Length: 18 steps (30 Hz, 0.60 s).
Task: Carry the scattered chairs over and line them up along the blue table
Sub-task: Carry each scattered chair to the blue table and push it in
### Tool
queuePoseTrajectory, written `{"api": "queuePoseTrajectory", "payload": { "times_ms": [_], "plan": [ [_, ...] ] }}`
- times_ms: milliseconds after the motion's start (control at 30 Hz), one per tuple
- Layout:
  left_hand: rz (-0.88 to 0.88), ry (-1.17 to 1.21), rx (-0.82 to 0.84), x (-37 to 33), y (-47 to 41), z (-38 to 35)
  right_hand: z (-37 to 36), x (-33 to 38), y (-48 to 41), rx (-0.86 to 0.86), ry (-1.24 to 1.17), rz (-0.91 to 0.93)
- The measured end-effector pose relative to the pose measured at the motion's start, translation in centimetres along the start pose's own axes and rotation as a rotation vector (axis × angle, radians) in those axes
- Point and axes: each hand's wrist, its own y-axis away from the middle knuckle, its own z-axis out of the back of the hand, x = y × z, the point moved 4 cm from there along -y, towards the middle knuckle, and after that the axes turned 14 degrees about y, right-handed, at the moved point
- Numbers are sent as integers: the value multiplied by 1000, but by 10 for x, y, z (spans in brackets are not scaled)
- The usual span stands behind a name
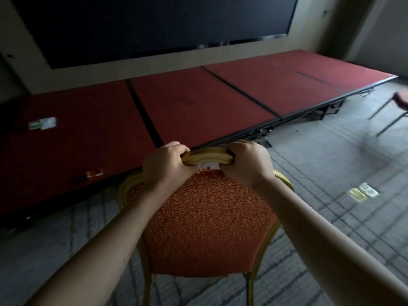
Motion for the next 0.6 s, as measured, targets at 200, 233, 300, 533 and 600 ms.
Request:
{"api": "queuePoseTrajectory", "payload": {
  "times_ms": [200, 233, 300, 533, 600],
  "plan": [
    [-68, 107, 58, -67, -45, -86, 23, -108, -1, -19, 140, -81],
    [-90, 131, 64, -79, -53, -100, 28, -126, -3, -19, 165, -89],
    [-142, 182, 75, -102, -69, -125, 38, -158, -6, -35, 198, -104],
    [-347, 297, 198, -183, -131, -234, 66, -284, -3, -86, 336, -241],
    [-401, 319, 261, -208, -150, -270, 72, -322, 1, -99, 378, -317]
  ]
}}
